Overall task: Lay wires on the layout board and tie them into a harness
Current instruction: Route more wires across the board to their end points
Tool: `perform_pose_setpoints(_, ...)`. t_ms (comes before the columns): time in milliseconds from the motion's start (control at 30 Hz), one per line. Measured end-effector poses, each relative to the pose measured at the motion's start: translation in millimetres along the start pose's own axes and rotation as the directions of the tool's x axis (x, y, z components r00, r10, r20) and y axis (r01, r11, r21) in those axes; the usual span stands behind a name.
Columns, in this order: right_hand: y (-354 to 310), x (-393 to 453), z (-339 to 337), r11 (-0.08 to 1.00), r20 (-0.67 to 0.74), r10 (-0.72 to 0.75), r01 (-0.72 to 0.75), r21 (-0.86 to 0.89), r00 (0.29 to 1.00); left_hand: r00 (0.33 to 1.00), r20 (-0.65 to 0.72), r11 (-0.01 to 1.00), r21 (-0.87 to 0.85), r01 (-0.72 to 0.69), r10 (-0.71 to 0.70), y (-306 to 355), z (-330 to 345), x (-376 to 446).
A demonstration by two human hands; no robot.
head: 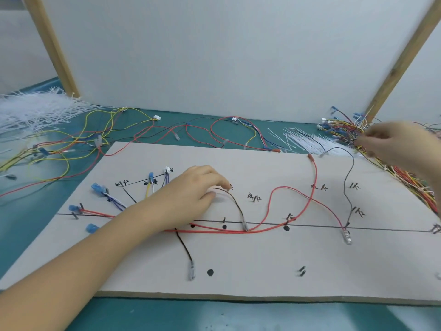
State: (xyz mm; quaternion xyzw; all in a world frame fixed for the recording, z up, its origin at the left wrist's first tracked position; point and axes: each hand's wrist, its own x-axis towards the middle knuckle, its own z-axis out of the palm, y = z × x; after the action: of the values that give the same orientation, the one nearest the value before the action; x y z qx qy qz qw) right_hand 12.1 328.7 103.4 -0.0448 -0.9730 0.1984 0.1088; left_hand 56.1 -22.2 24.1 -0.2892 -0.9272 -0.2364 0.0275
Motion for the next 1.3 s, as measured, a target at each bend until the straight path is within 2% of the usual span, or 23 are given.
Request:
perform_pose_setpoints(67,-53,-38,26,0.979,0.201,-0.144,0.11,0.173,0.969,0.999,-0.02,0.999,-0.018,0.038,-0.039,-1,-4,2)
perform_pose_setpoints(133,-94,-76,61,0.96,0.408,-0.275,0.223,0.17,0.871,0.996,-0.048,0.997,-0.039,0.072,-0.074,-2,-8,1)
perform_pose_setpoints(200,-116,-93,93,0.935,0.473,-0.354,0.319,0.156,0.807,0.992,-0.067,0.994,-0.041,0.101,-0.103,-5,-16,-4)
perform_pose_setpoints(267,-122,-95,114,0.924,0.429,-0.382,0.345,0.164,0.819,0.991,-0.058,0.992,-0.026,0.121,-0.122,-13,-27,-14)
perform_pose_setpoints(433,-125,-87,131,0.941,0.303,-0.34,0.321,0.111,0.89,0.983,0.085,0.986,0.038,0.16,-0.163,-41,-47,-50)
perform_pose_setpoints(533,-129,-86,136,0.944,0.264,-0.317,0.33,-0.006,0.911,0.967,0.117,0.974,0.042,0.222,-0.225,-53,-46,-64)
perform_pose_setpoints(733,-137,-84,139,0.913,0.28,-0.322,0.375,-0.162,0.904,0.982,0.121,0.989,0.022,0.147,-0.148,-53,-29,-67)
perform_pose_setpoints(867,-131,-85,121,0.906,0.268,-0.389,0.419,-0.062,0.881,0.992,0.03,0.992,-0.011,0.123,-0.123,-50,-28,-69)
perform_pose_setpoints(933,-124,-87,106,0.905,0.297,-0.423,0.417,0.086,0.856,0.995,0.011,0.994,-0.012,0.104,-0.104,-49,-28,-70)
perform_pose_setpoints(1033,-108,-94,81,0.862,0.382,-0.431,0.247,0.443,0.818,0.999,0.019,0.997,-0.063,0.052,-0.051,-43,-29,-70)
perform_pose_setpoints(1100,-93,-100,67,0.8,0.44,-0.466,0.153,0.579,0.768,0.999,0.05,0.988,-0.15,0.019,-0.011,-38,-30,-71)
perform_pose_setpoints(1200,-67,-110,58,0.798,0.491,-0.535,0.219,0.562,0.688,0.991,0.13,0.972,-0.234,0.011,0.02,-33,-28,-71)
perform_pose_setpoints(1300,-46,-119,55,0.831,0.513,-0.505,0.232,0.505,0.694,0.983,0.18,0.979,-0.204,0.011,0.026,-31,-25,-71)
